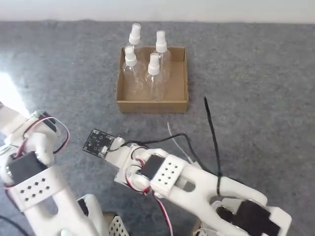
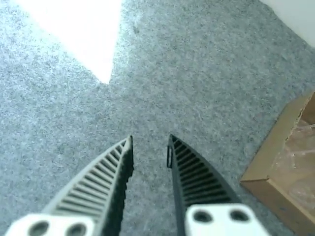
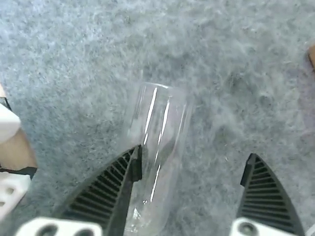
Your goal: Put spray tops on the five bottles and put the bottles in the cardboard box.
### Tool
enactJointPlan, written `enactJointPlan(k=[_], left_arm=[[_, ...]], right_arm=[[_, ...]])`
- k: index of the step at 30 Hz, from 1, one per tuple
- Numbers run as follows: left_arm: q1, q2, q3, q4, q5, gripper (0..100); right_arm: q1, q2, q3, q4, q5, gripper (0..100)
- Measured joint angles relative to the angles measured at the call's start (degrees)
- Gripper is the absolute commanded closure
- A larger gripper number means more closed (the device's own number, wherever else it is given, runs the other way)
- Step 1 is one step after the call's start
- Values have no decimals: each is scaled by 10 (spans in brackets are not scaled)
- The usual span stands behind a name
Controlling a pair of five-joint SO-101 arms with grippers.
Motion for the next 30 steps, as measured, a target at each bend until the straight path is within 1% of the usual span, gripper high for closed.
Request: enactJointPlan(k=[7,11,14,21,25,30], left_arm=[[0,0,0,0,0,891],[0,0,0,0,0,891],[-1,0,0,0,0,891],[0,0,0,0,0,891],[-1,0,0,0,0,891],[0,0,0,0,0,891]], right_arm=[[-1,81,-97,80,1,702],[-1,115,-135,107,36,702],[11,129,-145,113,56,702],[47,139,-149,121,77,702],[50,139,-149,150,89,702],[55,139,-149,161,92,702]])
